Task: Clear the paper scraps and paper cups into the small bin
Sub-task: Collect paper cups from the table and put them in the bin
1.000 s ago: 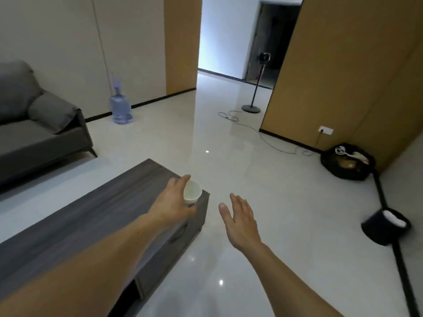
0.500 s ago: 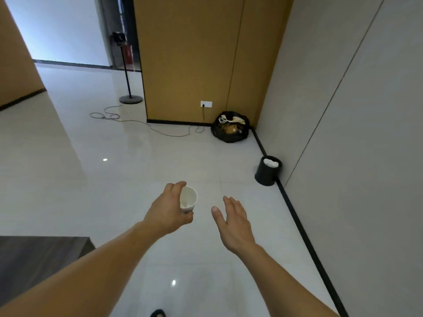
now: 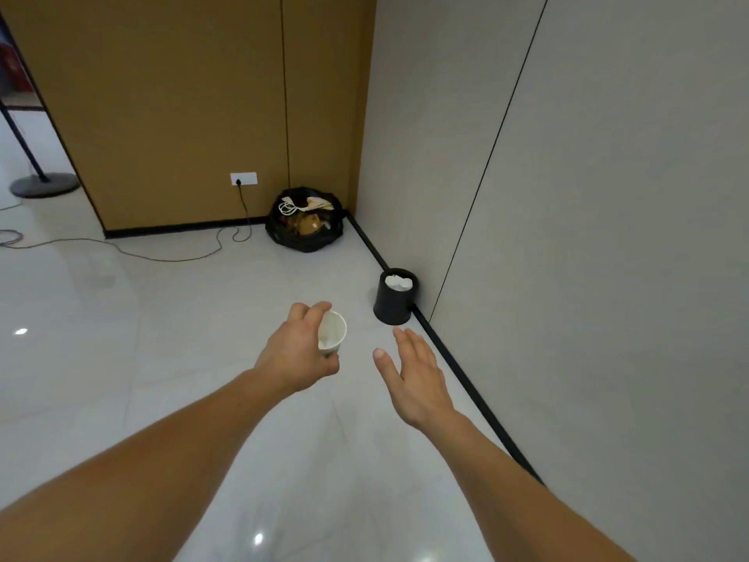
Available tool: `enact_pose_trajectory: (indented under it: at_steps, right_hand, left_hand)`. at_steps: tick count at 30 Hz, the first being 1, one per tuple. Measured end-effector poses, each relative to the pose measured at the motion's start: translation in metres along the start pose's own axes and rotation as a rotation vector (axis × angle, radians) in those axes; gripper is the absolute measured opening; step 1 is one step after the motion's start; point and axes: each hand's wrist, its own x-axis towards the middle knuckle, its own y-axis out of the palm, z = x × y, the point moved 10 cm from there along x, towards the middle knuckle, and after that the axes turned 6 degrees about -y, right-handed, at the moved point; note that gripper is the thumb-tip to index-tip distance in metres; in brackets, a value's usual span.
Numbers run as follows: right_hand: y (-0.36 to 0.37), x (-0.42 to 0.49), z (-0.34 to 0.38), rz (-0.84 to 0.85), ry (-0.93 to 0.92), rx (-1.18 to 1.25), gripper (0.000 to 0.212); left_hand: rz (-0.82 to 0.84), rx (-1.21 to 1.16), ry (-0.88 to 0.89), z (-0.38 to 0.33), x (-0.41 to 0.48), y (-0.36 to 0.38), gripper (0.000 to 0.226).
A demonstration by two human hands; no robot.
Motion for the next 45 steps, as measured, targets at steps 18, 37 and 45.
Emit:
enact_pose_trajectory:
  at_steps: [18,37,45]
  right_hand:
    - [-0.077,0.342,-0.158,-0.032,0.073,0.025,0.068]
    - [-0.059,0.703,-0.313,-0.032,0.293,0.003,0.065]
    - [0.013,0.844,-0.43,0.147,0.341,0.07,0.068]
  left_hand:
    - [0.074,0.056,0.033,-0.105,0.366,0.104,0.086]
    - [0.283,0.037,0.134,-0.105,0.779,0.283,0.084]
    - [0.354,0.075,0.086,-0.083,0.902,0.41,0.084]
